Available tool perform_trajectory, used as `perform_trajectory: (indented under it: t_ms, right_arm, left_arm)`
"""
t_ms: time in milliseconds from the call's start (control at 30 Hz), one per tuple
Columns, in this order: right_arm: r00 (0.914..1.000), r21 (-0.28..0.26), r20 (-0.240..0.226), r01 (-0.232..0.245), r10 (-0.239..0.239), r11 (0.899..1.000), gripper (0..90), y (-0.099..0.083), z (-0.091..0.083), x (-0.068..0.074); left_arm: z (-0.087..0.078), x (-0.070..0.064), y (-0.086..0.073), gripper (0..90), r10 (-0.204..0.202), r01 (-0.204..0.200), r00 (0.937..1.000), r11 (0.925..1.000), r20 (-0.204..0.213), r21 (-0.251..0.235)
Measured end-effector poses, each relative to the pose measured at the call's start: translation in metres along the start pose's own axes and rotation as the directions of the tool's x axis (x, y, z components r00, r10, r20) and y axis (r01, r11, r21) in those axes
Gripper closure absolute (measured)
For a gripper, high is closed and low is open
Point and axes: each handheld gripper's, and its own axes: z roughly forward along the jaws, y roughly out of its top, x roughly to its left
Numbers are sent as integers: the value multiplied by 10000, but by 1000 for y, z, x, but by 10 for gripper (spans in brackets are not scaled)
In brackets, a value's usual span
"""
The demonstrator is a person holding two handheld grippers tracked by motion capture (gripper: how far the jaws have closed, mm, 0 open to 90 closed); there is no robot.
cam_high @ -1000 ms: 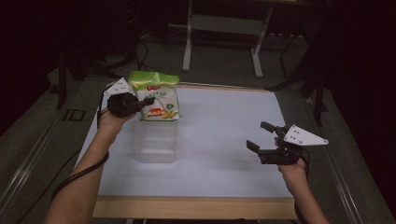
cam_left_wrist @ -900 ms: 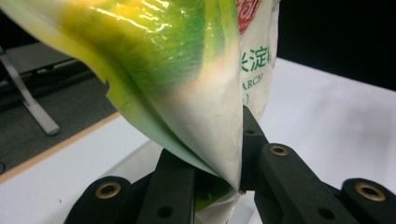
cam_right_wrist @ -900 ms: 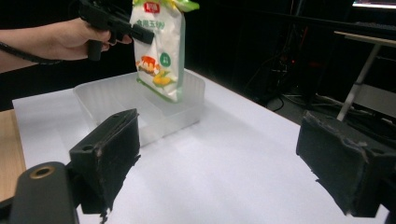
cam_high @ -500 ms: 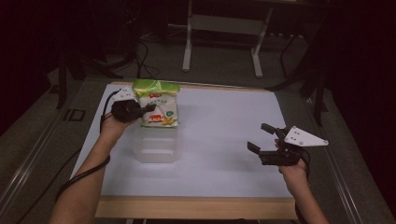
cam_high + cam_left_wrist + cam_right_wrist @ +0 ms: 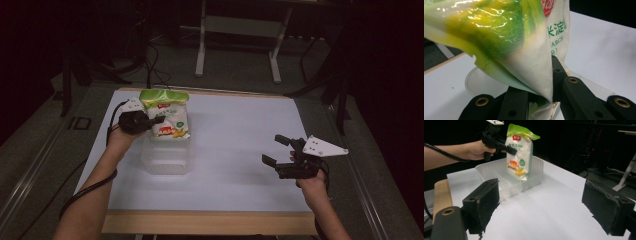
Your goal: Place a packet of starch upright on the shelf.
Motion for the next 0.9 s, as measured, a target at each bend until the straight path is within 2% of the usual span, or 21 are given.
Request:
perform_trajectory:
  t_ms: [200,333,467,500,600,767,900]
  right_arm:
    - [10000,68,-58,-14,14,10000,142,-2,1,0]
    - [9999,64,-108,-59,59,10000,142,-2,1,-1]
    - [9999,114,-108,-54,55,9999,142,-2,2,0]
    - [9999,118,-113,-66,68,9999,142,-3,2,0]
    - [9998,236,-161,-70,74,9997,142,-3,4,0]
    - [9999,282,-158,-67,71,9996,142,-4,4,0]
    - [9998,307,-147,-119,124,9995,142,-5,4,-1]
  left_arm:
    - [9,-3,-5,811,308,-308,9995,9988,3,394]
    - [12,-3,-8,811,226,-228,9997,9987,54,457]
    - [14,-5,-11,812,409,-417,9991,9972,141,619]
    - [16,-8,-12,812,441,-439,9990,9969,-22,645]
    - [15,-8,-15,813,168,-167,9999,9981,-24,586]
    - [14,-9,-19,814,188,-184,9998,9985,-72,521]
    - [14,-9,-20,813,-83,88,9999,9988,-99,488]
